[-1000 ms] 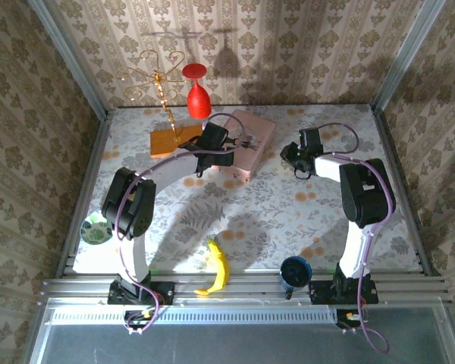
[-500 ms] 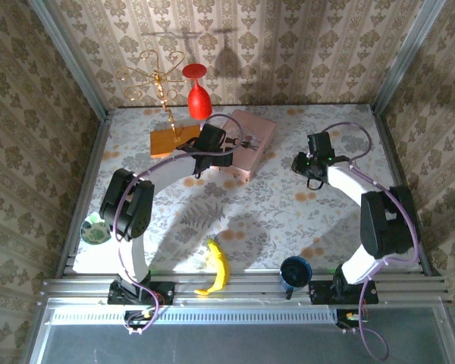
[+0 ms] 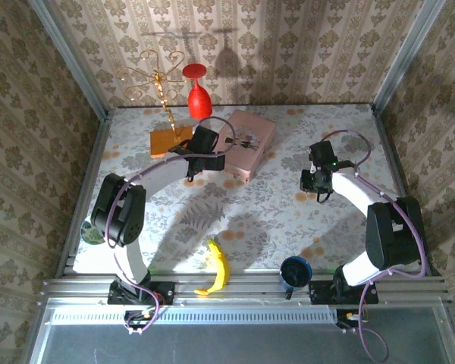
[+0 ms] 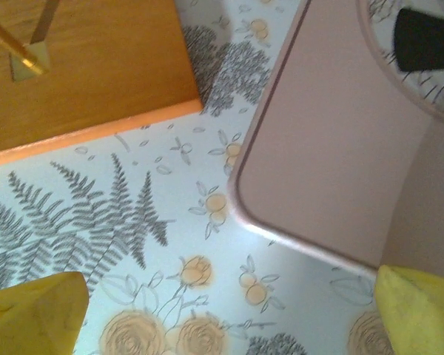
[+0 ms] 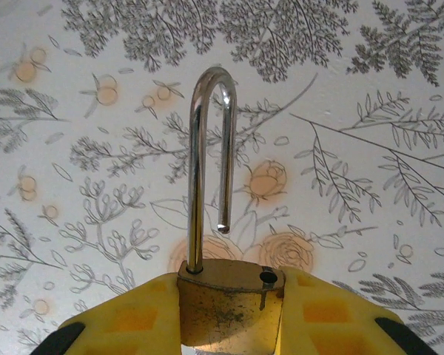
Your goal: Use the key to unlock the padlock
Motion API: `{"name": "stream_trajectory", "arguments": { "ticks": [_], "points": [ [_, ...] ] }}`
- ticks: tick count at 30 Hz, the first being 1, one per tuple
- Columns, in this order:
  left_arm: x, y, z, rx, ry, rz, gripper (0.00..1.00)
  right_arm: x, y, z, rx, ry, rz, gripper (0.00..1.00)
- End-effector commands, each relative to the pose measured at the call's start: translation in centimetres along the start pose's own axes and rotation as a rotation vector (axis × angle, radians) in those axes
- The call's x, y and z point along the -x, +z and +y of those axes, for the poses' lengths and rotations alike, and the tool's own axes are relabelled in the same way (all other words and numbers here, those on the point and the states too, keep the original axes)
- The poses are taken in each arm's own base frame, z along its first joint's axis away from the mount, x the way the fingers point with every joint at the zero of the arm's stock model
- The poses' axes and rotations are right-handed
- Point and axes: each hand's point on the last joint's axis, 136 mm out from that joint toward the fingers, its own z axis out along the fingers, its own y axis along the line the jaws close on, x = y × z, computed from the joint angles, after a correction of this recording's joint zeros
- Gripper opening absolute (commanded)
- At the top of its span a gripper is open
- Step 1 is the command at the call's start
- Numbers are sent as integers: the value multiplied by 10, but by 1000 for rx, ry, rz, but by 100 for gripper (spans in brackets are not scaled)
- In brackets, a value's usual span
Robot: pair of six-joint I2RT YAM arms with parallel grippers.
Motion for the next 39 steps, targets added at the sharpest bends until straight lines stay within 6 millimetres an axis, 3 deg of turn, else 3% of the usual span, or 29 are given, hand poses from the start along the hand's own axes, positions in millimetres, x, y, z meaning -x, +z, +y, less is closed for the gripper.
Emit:
{"name": "stream_trajectory", "arguments": {
  "ticks": [1,13,18,23,28,32,39],
  "points": [
    [-6,-16,13,32,11,18,100,-5,1,-9,-56,-63,54,0],
    [-3,-33,14,-4,-42,-16,100,-4,39,-14,-124,-81,180,18],
    [-1,-37,14,-20,-72,-26,100,-1,44,-21,-160,-61,190,42],
    [1,-39,12,-51,-116,-36,100,12,36,-18,-152,-52,150,54],
    [1,-44,11,-78,-194,-58,100,48,13,-8,-127,-55,64,60],
    [1,-48,8,-116,-270,-84,100,92,1,14,-42,-56,-30,68],
    [2,-49,-11,-238,-353,-93,100,172,16,68,158,-48,-146,89]
  ]
}}
